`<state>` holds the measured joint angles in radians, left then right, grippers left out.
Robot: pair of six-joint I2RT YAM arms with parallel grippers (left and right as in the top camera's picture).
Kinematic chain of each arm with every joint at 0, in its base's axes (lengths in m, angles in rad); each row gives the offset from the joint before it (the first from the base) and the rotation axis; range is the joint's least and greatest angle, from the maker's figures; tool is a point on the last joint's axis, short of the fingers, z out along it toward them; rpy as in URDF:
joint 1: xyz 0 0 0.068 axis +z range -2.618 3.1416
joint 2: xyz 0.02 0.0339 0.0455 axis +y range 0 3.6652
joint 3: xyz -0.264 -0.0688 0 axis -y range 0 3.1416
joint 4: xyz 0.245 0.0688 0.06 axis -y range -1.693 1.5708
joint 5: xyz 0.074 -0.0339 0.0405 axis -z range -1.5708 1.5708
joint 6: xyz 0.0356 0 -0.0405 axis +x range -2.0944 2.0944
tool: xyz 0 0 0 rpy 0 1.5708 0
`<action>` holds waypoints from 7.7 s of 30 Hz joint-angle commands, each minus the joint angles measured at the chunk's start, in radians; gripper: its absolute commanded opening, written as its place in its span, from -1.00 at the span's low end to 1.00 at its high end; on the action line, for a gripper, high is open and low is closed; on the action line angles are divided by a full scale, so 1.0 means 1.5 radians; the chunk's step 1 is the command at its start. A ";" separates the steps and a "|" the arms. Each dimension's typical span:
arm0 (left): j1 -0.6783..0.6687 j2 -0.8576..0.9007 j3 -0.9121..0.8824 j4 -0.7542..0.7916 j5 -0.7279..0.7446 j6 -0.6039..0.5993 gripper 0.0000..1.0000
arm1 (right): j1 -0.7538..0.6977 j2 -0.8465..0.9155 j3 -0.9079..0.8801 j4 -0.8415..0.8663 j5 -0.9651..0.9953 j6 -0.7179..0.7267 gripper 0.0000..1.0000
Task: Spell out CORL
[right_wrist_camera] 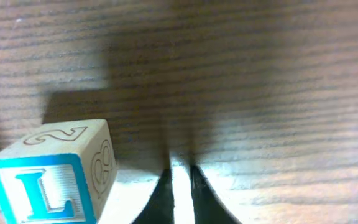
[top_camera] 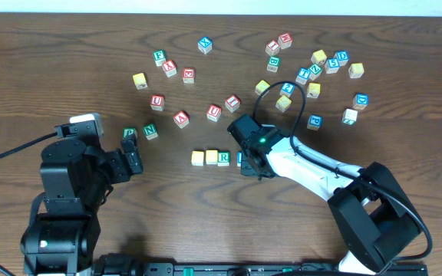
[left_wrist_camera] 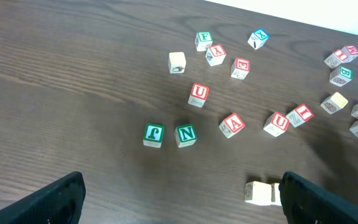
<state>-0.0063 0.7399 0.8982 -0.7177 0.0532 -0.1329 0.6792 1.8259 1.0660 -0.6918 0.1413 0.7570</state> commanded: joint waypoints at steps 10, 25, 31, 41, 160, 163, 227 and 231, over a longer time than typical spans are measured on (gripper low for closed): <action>0.004 -0.002 0.016 0.000 -0.006 0.006 0.96 | 0.013 0.006 0.007 0.041 0.011 0.009 -0.98; 0.004 -0.002 0.016 0.000 -0.006 0.006 0.96 | 0.042 0.006 0.007 0.086 0.043 0.008 -0.98; 0.004 -0.002 0.016 0.000 -0.006 0.006 0.96 | 0.043 0.006 0.007 0.064 0.041 0.016 -0.98; 0.004 -0.002 0.016 0.000 -0.006 0.006 0.96 | 0.075 0.006 0.007 0.049 0.045 0.039 -0.98; -0.063 0.417 -0.014 0.182 0.151 0.006 0.09 | -0.090 -0.122 0.044 0.001 0.111 -0.114 -0.98; -0.091 0.455 -0.014 0.202 0.151 0.032 0.08 | -0.090 -0.122 0.044 0.001 0.111 -0.114 -0.98; -0.338 0.653 0.045 0.290 0.028 0.059 -0.87 | -0.090 -0.122 0.044 0.002 0.111 -0.084 -0.98; -0.348 0.653 0.045 0.286 0.026 0.059 -0.86 | -0.090 -0.122 0.044 0.002 0.111 -0.084 -0.98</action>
<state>-0.5217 1.7103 0.9386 -0.2813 0.1017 -0.0616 0.5465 1.6535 1.1156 -0.6888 0.2882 0.6174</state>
